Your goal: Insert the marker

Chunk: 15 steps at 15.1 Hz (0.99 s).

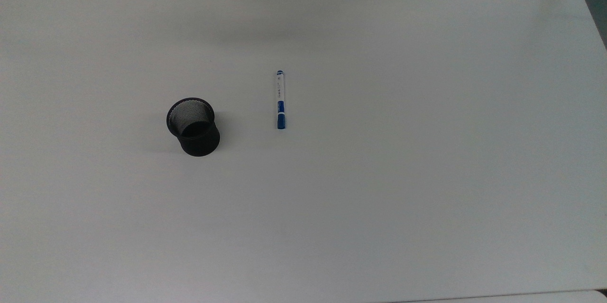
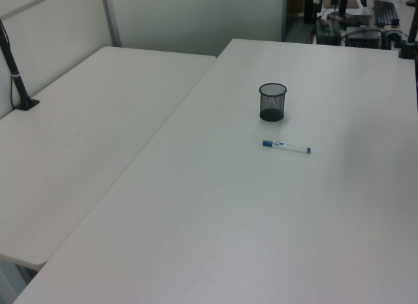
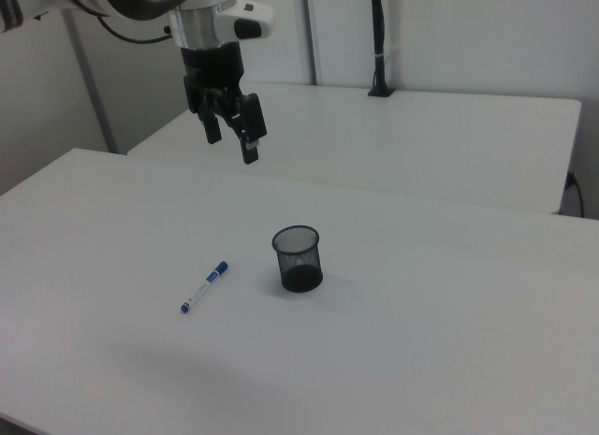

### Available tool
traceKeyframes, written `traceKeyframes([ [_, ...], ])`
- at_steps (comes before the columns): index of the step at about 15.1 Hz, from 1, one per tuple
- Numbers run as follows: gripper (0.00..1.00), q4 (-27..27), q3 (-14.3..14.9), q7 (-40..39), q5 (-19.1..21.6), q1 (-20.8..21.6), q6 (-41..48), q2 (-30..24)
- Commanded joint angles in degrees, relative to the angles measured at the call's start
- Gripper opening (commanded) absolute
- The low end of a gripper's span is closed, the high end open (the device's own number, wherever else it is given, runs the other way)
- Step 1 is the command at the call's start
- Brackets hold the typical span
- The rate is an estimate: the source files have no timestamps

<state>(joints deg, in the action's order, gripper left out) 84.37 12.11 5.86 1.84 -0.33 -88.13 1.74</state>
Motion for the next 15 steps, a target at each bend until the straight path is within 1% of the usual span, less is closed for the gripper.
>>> traceKeyframes([
  [1,1.00,0.4,-0.4,-1.1,0.9,0.9,1.9,-0.9],
  [13,1.00,0.7,-0.6,-1.2,0.9,0.9,5.2,-0.8],
  [15,1.00,1.0,-0.6,-2.8,1.0,1.1,5.2,-0.5],
])
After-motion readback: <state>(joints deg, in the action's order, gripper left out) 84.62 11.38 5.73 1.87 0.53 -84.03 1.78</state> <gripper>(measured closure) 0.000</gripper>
